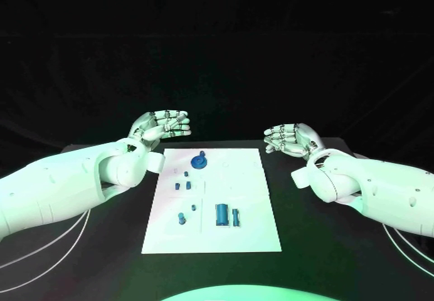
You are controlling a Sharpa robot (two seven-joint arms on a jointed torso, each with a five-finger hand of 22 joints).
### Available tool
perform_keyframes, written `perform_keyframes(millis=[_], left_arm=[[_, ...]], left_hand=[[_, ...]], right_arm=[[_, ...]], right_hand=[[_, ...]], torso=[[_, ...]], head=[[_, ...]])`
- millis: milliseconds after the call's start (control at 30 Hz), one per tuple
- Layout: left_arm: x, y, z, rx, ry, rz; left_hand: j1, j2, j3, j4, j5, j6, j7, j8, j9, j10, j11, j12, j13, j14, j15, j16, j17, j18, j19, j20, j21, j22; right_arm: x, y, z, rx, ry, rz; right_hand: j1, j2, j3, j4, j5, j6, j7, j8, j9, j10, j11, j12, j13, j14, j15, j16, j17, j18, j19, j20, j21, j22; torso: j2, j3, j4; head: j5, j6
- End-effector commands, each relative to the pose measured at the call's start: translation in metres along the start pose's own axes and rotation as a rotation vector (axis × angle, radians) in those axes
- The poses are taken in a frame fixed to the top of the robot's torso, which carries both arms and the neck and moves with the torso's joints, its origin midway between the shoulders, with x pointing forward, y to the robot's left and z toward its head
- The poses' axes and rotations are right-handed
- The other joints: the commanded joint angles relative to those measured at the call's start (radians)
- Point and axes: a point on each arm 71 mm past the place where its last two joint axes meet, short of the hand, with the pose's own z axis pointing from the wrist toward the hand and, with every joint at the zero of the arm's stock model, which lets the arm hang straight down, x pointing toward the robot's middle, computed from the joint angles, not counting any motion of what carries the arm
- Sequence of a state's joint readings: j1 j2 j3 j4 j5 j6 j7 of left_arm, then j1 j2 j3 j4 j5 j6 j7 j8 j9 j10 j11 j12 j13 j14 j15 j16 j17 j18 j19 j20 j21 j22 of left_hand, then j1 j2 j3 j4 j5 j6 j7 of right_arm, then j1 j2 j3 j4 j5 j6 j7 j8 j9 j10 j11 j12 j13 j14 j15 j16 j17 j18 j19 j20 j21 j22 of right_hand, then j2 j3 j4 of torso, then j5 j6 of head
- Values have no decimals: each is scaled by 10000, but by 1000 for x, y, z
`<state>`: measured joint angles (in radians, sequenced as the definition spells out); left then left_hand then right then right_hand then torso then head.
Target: Assemble the parts on the task board
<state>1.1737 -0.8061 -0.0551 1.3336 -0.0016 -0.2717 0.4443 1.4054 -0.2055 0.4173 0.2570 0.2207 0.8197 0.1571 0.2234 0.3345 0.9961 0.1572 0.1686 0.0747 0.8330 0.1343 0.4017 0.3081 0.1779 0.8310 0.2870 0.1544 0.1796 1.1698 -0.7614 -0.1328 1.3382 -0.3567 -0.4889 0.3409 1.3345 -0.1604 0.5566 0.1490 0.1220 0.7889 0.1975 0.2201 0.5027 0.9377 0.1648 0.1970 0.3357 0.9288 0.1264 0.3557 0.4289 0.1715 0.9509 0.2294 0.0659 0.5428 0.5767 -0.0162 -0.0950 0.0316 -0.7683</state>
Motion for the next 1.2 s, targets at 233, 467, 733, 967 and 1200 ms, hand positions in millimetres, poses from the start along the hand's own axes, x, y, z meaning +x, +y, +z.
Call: perform_keyframes(millis=[233, 467, 733, 967, 1200], left_arm=[[1, 8, 8, 35, -527, -46], [9, 11, 4, 23, -721, 18], [37, 19, -14, -11, -1472, 290], [60, 23, -32, -29, -2102, 545], [68, 23, -38, -33, -2302, 630]], left_hand=[[-4106, 2055, -4173, -2570, -2207, -8197, -1571, -2234, -3345, -9961, -1572, -1686, -747, -8330, -1343, -4017, -3081, -1779, -8310, -2870, -1544, -1796], [-6047, 2055, -4173, -2570, -2207, -8197, -1571, -2234, -3345, -9961, -1572, -1686, -747, -8330, -1343, -4017, -3081, -1779, -8310, -2870, -1544, -1796], [-14054, 2055, -4173, -2570, -2207, -8197, -1571, -2234, -3345, -9961, -1572, -1686, -747, -8330, -1343, -4017, -3081, -1779, -8310, -2870, -1544, -1796], [-14054, 2055, -4173, -2570, -2207, -8197, -1571, -2234, -3345, -9961, -1572, -1686, -747, -8330, -1343, -4017, -3081, -1779, -8310, -2870, -1544, -1796], [-14054, 2055, -4173, -2570, -2207, -8197, -1571, -2234, -3345, -9961, -1572, -1686, -747, -8330, -1343, -4017, -3081, -1779, -8310, -2870, -1544, -1796]], right_arm=[[-4, -2, 13, -296, -144, 715], [4, 1, 7, -308, -482, 1181], [28, 13, -17, -76, -1661, 2682], [40, 21, -32, 211, -2253, 3367], [41, 21, -33, 237, -2295, 3414]], right_hand=[[-4134, 1604, -5566, -1490, -1220, -7889, -1975, -2201, -5027, -9377, -1648, -1970, -3357, -9288, -1264, -3557, -4289, -1715, -9509, -2294, -659, -5428], [-5990, 1604, -5566, -1490, -1220, -7889, -1975, -2201, -5027, -9377, -1648, -1970, -3357, -9288, -1264, -3557, -4289, -1715, -9509, -2294, -659, -5428], [-13345, 1604, -5566, -1490, -1220, -7889, -1975, -2201, -5027, -9377, -1648, -1970, -3357, -9288, -1264, -3557, -4289, -1715, -9509, -2294, -659, -5428], [-13345, 1604, -5566, -1490, -1220, -7889, -1975, -2201, -5027, -9377, -1648, -1970, -3357, -9288, -1264, -3557, -4289, -1715, -9509, -2294, -659, -5428], [-13345, 1604, -5566, -1490, -1220, -7889, -1975, -2201, -5027, -9377, -1648, -1970, -3357, -9288, -1264, -3557, -4289, -1715, -9509, -2294, -659, -5428]], torso=[[-154, 6, -33], [-190, 38, 171], [-296, 136, 784], [-325, 162, 950], [-325, 162, 950]], head=[[64, 471], [-15, 722], [-252, 1478], [-316, 1683], [-316, 1683]])
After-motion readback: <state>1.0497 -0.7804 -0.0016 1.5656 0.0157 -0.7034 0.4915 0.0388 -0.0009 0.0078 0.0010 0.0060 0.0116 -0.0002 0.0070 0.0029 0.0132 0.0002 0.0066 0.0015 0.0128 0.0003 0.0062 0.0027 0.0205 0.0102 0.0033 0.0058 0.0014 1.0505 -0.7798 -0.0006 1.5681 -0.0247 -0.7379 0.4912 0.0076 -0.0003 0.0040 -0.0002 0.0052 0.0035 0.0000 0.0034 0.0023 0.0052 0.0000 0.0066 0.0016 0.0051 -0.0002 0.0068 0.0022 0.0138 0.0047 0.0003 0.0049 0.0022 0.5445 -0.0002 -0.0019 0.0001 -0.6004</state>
